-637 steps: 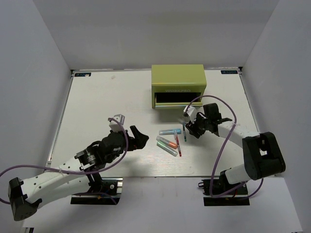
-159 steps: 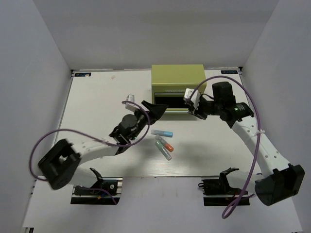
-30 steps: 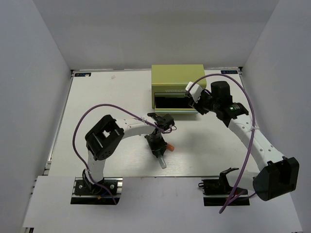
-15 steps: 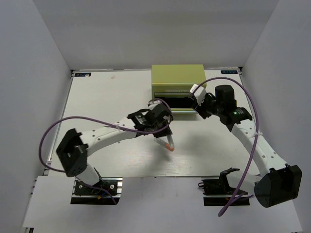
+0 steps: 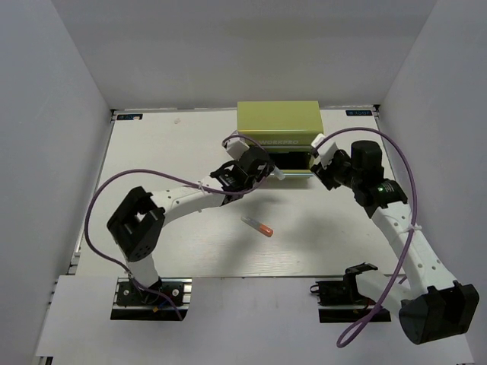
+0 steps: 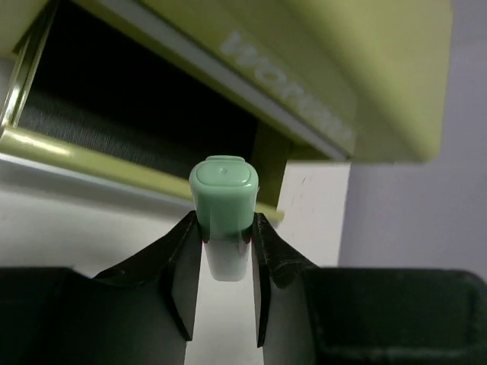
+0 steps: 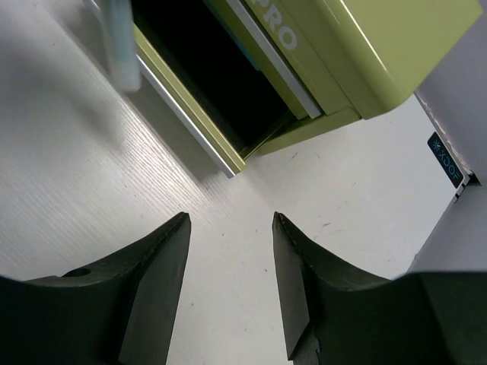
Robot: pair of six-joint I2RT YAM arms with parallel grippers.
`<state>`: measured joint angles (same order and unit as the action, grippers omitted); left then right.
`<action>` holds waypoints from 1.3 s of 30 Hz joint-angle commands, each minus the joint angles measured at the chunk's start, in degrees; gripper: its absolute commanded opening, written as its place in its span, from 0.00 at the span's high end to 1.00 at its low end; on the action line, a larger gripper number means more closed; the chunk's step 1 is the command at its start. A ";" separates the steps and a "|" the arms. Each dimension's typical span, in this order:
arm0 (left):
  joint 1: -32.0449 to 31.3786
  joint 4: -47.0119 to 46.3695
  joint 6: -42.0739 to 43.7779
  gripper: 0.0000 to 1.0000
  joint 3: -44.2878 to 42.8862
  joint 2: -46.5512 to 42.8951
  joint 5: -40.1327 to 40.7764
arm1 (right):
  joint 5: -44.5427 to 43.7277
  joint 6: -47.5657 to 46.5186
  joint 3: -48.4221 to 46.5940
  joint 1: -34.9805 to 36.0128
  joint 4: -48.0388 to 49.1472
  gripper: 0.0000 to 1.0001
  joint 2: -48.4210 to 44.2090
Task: Sort the stationery into containers
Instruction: Place the pen in the drawer, then pick up the pen from the center of the board.
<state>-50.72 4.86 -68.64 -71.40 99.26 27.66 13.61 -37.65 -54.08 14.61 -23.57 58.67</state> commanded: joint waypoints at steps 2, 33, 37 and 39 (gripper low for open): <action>2.81 -11.89 -8.78 1.00 -0.15 0.92 4.95 | -0.42 0.21 1.61 -1.16 1.25 0.46 -2.86; 4.58 -34.21 -9.42 0.39 12.33 0.94 -3.13 | 9.50 -0.76 0.22 -3.63 -2.88 0.30 -1.20; 3.97 -30.04 3.57 0.38 14.97 -7.31 -8.49 | 16.60 -1.99 -1.37 -2.93 -7.45 0.32 1.44; 3.96 -27.37 10.52 0.38 18.72 -11.96 -9.29 | 20.65 -1.64 -1.55 -2.14 -10.17 0.32 2.40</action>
<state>-46.35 -24.34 -70.35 -55.42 96.12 22.00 25.89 -39.09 -52.99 11.42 -29.17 60.18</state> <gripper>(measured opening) 0.624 0.678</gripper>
